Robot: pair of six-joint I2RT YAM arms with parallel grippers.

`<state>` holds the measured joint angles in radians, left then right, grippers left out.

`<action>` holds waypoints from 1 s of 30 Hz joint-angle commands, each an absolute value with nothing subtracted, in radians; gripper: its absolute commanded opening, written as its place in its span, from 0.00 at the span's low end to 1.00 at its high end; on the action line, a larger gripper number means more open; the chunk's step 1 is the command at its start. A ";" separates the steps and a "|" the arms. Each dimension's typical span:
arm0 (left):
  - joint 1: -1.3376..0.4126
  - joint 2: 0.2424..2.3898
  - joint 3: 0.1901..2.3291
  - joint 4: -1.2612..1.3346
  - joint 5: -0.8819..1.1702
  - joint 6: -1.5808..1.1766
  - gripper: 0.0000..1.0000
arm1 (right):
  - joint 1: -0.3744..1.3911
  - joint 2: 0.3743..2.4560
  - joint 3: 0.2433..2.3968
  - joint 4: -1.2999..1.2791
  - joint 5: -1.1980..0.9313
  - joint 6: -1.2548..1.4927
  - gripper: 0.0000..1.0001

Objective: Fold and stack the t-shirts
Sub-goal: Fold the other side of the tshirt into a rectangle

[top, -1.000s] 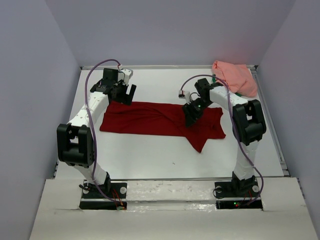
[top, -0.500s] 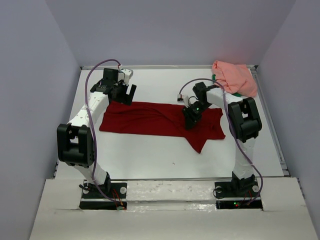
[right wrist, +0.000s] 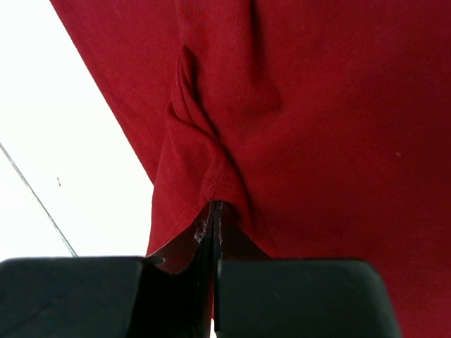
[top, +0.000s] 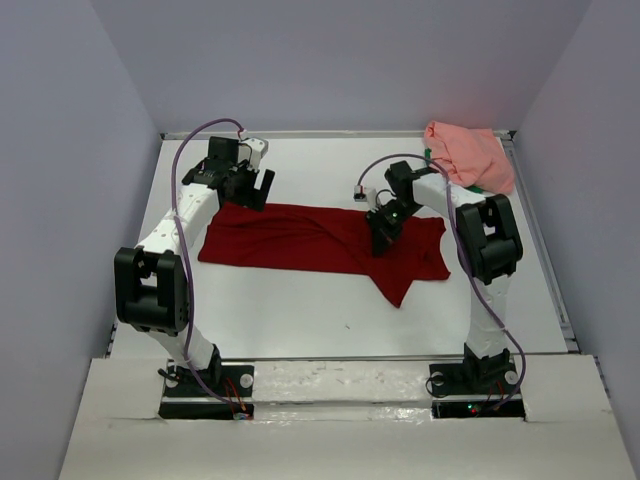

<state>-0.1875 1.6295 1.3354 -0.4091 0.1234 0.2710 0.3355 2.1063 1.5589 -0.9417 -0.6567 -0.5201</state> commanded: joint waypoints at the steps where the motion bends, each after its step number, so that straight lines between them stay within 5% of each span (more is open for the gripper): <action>1: -0.195 1.606 1.339 -0.416 0.132 0.278 0.99 | 0.347 2.079 1.624 -0.965 -0.653 -0.534 0.00; 21: -0.201 1.585 1.336 -0.414 0.127 0.273 0.99 | 0.356 2.019 1.752 -1.100 -0.709 -0.541 0.00; 22: -0.199 1.585 1.335 -0.414 0.126 0.273 0.99 | 0.356 2.017 1.744 -1.100 -0.706 -0.545 0.11; 23: -0.201 1.583 1.333 -0.414 0.126 0.275 0.99 | 0.356 2.008 1.735 -1.098 -0.692 -0.549 0.37; 26: -0.201 1.585 1.331 -0.413 0.123 0.275 0.99 | 0.356 1.971 1.675 -1.077 -0.638 -0.551 0.55; 30: -0.199 1.582 1.333 -0.410 0.130 0.275 0.99 | 0.356 1.862 1.559 -1.034 -0.507 -0.531 0.64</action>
